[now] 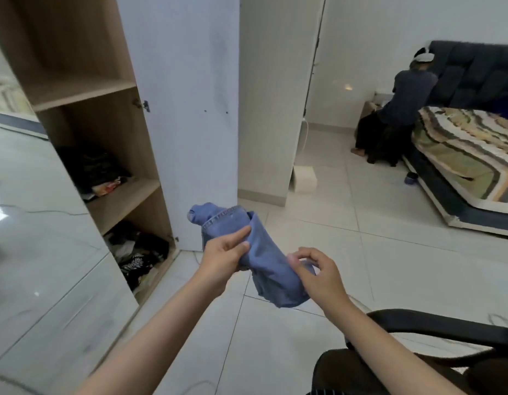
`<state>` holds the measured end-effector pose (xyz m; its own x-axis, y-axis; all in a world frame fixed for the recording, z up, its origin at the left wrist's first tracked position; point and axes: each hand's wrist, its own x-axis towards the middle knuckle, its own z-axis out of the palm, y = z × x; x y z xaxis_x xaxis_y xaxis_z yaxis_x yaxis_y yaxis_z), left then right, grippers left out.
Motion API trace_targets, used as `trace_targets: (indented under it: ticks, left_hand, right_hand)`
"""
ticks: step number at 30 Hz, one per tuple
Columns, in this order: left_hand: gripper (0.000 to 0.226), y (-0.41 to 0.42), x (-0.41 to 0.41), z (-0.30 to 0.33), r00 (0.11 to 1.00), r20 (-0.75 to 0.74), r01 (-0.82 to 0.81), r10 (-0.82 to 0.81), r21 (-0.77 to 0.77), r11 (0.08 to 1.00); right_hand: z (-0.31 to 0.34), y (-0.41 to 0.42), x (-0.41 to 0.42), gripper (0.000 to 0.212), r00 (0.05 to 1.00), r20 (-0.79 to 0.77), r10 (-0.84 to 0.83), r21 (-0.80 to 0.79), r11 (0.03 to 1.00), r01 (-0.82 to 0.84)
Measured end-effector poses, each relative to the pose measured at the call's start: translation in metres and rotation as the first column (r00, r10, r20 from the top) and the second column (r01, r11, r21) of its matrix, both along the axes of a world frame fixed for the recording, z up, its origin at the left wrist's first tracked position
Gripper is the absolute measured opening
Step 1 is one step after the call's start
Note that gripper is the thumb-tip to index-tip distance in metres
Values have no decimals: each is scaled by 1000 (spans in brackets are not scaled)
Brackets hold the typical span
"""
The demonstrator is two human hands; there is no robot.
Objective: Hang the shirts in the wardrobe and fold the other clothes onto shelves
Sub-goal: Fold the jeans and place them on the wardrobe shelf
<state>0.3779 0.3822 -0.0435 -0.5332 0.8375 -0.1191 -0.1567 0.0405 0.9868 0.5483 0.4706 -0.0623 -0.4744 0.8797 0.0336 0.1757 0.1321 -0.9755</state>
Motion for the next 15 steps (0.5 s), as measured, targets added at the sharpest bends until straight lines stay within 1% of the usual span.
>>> trace_targets:
  ticks: [1, 2, 3, 4, 5, 6, 7, 10, 13, 15]
  left_hand:
    - [35, -3, -5, -1, 1000, -7, -14, 14, 35, 999]
    - [36, -6, -10, -2, 999, -14, -29, 30, 59, 998]
    - [37, -9, -15, -3, 999, -12, -40, 41, 79, 996]
    - [38, -11, -20, -5, 999, -5, -52, 53, 93, 994]
    - [39, -13, -26, -7, 997, 16, -71, 70, 100, 992]
    - [41, -15, -33, -9, 995, 41, -93, 89, 104, 990]
    - [42, -17, -41, -11, 991, 70, -119, 112, 109, 987]
    - [43, -22, -71, -18, 975, 135, -194, 176, 133, 972]
    - [44, -25, -105, -26, 956, 212, -240, 204, 157, 958]
    - [44, -26, -129, -29, 940, 271, -259, 207, 172, 950]
  right_hand:
    - [-5, 5, -7, 19, 999, 25, -21, -204, 979, 25]
    - [-10, 8, -14, 29, 999, 45, 14, -416, 910, 5]
    - [-14, 11, -21, 40, 997, 16, 73, -597, 801, -49]
    - [-18, 14, -29, 50, 992, -69, 103, -726, 677, -121]
    - [-22, 15, -37, 56, 981, -164, 104, -800, 567, -194]
    - [-24, 16, -47, 56, 965, -241, 98, -833, 489, -258]
    - [-25, 15, -58, 53, 952, -287, 108, -844, 441, -305]
    - [-29, 11, -96, 57, 934, -328, 140, -867, 348, -357]
    - [-38, 11, -139, 55, 918, -376, 125, -853, 339, -396]
    - [-44, 11, -168, 70, 922, -383, 61, -859, 344, -379]
